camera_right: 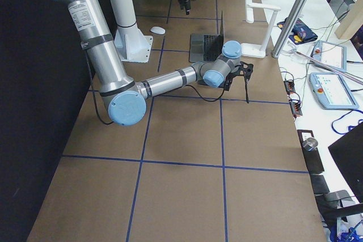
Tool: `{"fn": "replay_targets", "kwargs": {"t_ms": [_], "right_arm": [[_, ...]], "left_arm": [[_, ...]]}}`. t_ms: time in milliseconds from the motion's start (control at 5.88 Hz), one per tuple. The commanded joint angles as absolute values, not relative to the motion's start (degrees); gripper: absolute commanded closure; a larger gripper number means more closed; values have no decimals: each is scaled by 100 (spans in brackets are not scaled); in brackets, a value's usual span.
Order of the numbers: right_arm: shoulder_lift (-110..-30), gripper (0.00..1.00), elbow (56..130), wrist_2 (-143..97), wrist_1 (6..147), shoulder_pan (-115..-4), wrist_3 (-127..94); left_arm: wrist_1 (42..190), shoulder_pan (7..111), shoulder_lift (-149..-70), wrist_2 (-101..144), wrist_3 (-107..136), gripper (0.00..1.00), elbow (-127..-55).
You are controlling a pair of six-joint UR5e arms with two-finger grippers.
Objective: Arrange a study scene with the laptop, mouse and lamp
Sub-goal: 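Withdraw the right gripper while the left gripper reaches toward the white mouse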
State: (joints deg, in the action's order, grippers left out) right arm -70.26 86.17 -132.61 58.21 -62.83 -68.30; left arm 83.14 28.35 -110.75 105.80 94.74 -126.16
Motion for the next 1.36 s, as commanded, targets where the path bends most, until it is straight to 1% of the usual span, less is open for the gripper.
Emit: {"fn": "replay_targets", "kwargs": {"t_ms": [0,170,340,510,680,851,1191], "right_arm": [[-7416,0,8639,-13456,5836,-6634,-6085],[-7583,0,8814,-13447,5836,-6644,-6073],[-7794,0,9007,-13439,5836,-6645,-6065],[-7848,0,9026,-13438,5836,-6671,-5995],[-7883,0,9070,-13438,5836,-6671,-5994],[-7962,0,9140,-13438,5836,-6680,-5994],[-8173,0,9360,-13482,5836,-6732,-5977]], "left_arm": [[8314,2333,-10252,10565,7822,0,-13330],[8314,1859,-10048,10538,7509,0,-13385],[8384,1315,-10029,9816,7558,0,-13394],[8385,692,-10037,8965,8490,0,-13334],[8385,390,-10098,8860,8403,1,-13316],[8324,378,-10116,8903,7054,1,-13281],[8323,369,-10090,8947,6408,0,-12965]]}}
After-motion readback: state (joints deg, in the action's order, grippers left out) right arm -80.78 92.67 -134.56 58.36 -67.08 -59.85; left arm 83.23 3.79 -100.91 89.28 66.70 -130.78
